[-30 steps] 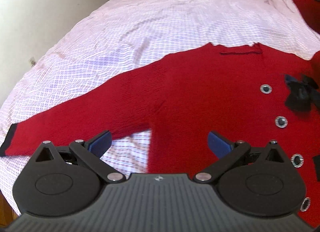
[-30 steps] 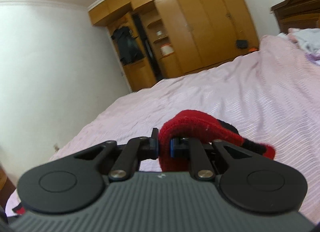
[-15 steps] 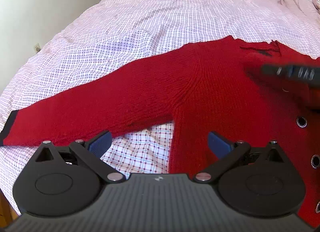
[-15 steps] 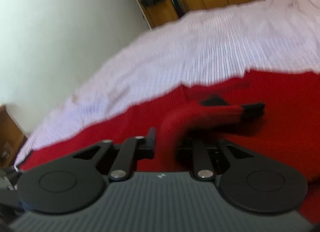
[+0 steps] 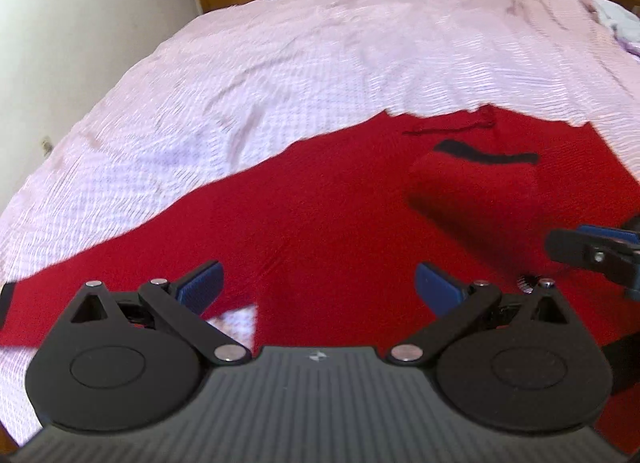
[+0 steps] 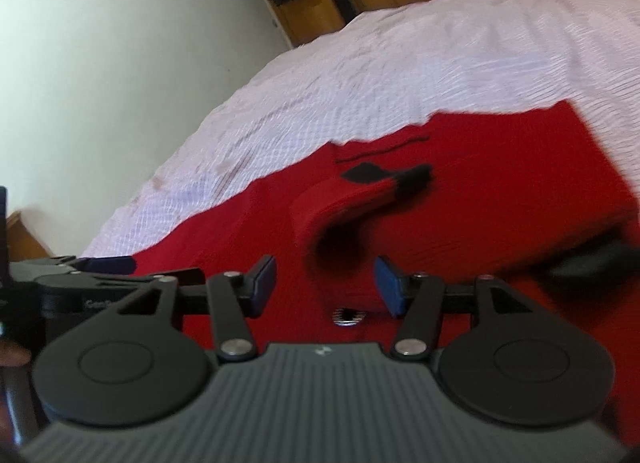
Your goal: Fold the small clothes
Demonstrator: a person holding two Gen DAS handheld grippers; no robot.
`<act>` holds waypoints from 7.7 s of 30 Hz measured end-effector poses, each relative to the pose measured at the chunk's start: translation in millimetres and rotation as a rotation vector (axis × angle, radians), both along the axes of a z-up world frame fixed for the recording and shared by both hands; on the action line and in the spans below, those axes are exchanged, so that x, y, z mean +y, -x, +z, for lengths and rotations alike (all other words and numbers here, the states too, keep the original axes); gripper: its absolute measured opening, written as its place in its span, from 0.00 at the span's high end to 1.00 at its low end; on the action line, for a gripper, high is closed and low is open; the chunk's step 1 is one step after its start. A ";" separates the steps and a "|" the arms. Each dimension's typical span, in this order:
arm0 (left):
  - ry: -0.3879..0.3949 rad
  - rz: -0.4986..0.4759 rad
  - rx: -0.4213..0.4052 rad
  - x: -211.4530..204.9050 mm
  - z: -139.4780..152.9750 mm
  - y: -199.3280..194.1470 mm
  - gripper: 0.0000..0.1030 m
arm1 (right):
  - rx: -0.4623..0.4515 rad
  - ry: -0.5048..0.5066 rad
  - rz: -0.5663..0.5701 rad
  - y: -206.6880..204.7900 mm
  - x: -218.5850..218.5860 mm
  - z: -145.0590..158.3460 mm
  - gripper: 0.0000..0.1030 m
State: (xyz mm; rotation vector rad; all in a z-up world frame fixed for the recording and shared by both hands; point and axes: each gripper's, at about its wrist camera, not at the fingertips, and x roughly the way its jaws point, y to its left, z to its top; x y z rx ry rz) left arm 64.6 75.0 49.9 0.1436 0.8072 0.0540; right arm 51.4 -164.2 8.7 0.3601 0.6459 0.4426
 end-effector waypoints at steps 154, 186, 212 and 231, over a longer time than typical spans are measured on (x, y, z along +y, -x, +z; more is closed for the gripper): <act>0.451 0.646 -0.164 217.8 -59.0 21.5 0.67 | 0.181 0.128 -0.229 71.1 -66.6 -13.8 0.48; 0.354 -0.099 -0.167 -38.1 -19.6 -61.2 0.79 | 0.141 0.027 -0.250 69.8 -85.0 -11.5 0.47; 0.293 0.027 0.002 29.3 -21.4 24.3 0.63 | 0.094 0.098 -0.091 45.2 -30.6 6.2 0.45; 0.300 0.186 -0.020 109.0 -23.2 50.9 0.62 | -0.064 0.466 0.281 -23.2 123.1 45.5 0.46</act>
